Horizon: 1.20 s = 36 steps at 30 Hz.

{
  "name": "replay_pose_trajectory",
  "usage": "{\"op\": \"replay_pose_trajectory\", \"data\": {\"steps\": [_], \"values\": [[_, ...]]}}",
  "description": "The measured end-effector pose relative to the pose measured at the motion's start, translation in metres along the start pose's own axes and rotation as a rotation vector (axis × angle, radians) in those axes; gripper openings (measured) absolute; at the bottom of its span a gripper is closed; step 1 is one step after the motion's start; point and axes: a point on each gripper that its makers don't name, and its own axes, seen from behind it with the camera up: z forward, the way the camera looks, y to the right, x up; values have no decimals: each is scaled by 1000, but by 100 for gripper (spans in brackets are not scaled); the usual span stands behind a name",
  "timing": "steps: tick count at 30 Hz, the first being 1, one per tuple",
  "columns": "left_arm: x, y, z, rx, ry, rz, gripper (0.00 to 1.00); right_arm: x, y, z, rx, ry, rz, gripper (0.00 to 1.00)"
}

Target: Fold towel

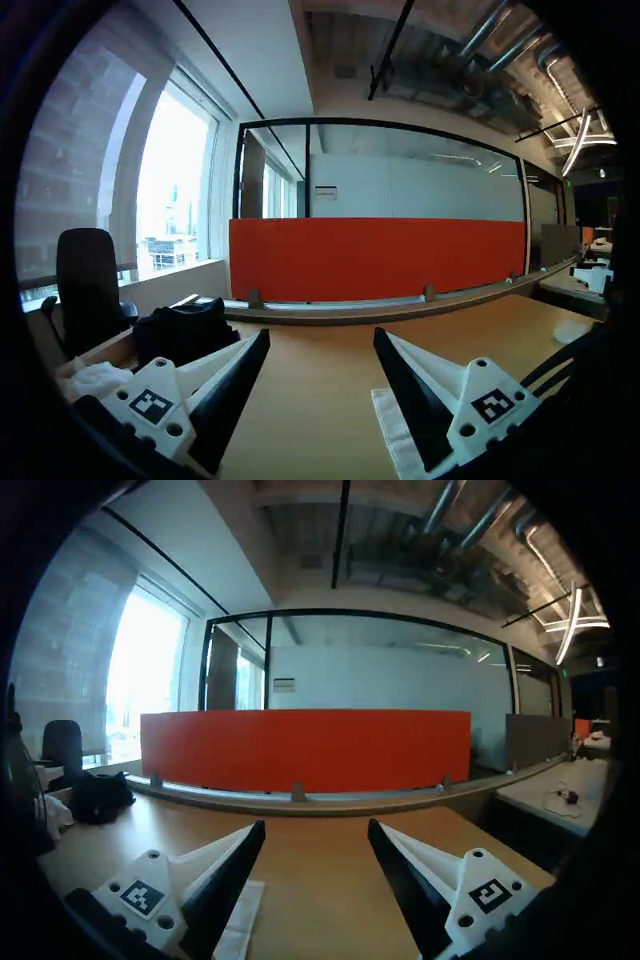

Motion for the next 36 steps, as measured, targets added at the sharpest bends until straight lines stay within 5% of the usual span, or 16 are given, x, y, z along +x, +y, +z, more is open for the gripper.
{"op": "replay_pose_trajectory", "data": {"steps": [9,23,36], "values": [[35,0,-3,-8,-17,10,96,43,-7,-4,3,-11,-4,99],[52,6,0,-61,-70,31,96,67,-16,-6,37,-47,-27,99],[46,32,-1,-225,-173,128,96,50,-49,-22,246,-186,-158,100]]}}
